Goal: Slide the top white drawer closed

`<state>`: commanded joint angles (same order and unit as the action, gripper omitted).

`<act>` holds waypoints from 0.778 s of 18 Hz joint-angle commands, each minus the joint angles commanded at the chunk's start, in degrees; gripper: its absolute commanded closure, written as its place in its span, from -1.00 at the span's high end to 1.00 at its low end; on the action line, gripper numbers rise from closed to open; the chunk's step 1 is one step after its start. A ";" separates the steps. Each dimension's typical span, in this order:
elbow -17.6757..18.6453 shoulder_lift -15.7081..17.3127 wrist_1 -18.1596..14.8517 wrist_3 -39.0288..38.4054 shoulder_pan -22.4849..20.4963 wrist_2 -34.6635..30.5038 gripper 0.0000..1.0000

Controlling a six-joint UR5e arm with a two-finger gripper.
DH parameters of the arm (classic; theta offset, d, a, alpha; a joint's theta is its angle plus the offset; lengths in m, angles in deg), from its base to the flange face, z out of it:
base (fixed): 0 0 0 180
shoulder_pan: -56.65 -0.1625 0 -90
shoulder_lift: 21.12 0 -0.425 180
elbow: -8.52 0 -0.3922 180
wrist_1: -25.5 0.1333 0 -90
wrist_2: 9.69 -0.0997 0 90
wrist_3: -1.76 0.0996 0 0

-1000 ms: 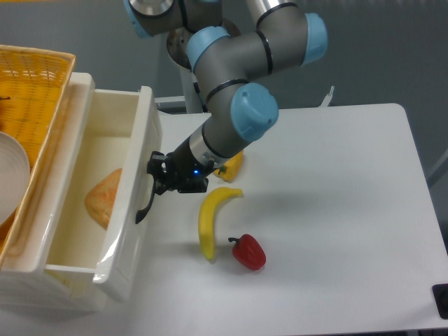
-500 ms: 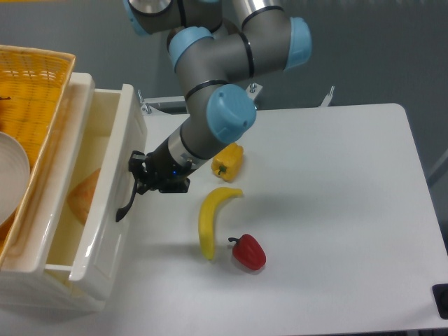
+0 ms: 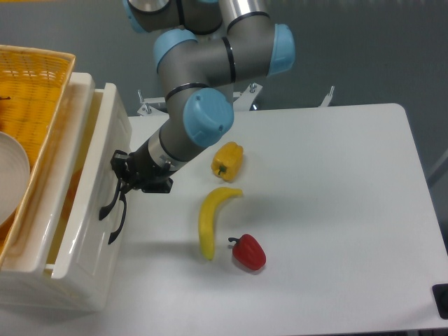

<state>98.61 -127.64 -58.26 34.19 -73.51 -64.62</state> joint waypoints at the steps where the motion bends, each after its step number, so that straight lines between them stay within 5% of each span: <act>1: 0.00 0.00 0.00 -0.09 0.09 0.00 -0.93; 14: -0.18 -0.35 3.08 -2.55 2.90 -0.35 -0.82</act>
<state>98.43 -127.99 -55.19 31.64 -70.61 -64.97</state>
